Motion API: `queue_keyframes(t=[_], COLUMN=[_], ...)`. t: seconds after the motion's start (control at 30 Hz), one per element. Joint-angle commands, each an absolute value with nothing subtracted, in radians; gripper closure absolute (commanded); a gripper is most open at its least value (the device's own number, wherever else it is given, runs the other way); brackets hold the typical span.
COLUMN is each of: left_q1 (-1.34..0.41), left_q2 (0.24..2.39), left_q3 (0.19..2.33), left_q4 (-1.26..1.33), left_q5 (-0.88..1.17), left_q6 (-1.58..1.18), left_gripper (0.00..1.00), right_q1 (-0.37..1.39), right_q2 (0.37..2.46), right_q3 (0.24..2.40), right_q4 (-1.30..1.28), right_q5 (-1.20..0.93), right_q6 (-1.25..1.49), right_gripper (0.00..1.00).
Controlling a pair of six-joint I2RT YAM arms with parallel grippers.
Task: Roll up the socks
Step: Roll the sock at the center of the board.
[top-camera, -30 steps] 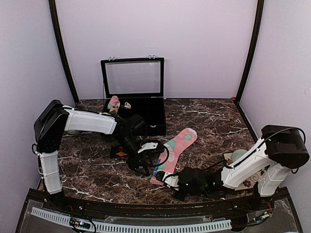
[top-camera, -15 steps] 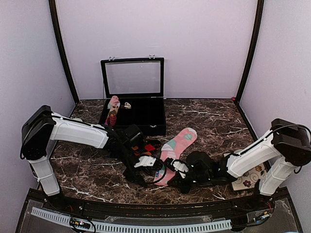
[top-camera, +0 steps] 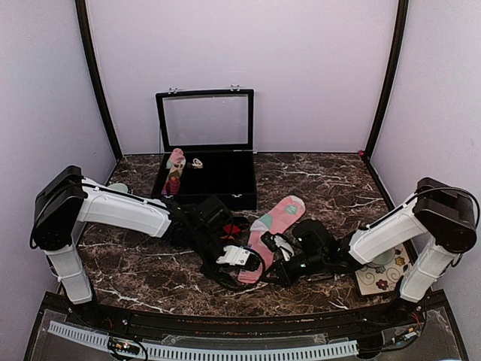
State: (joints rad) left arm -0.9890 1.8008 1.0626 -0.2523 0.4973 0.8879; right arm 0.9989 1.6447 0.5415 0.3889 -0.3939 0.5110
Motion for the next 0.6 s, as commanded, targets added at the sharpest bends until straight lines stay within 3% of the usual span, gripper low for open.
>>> queue_keyframes(t=[0.0, 0.57], left_q1=[-1.013, -1.048], left_q2=[1.808, 1.865], left_q3=[1.023, 0.996], left_q4=[-0.223, -0.127], left_q5=[0.442, 0.296], left_q6=[0.939, 0.943], left_gripper=[0.41, 0.53], right_q1=[0.978, 0.939], right_q2=[1.674, 1.692], right_q3=[0.566, 0.532], right_q4=[0.414, 0.508], right_q5=[-0.465, -0.539], right_q6=[0.571, 0.654], right_gripper=[1.00, 1.00])
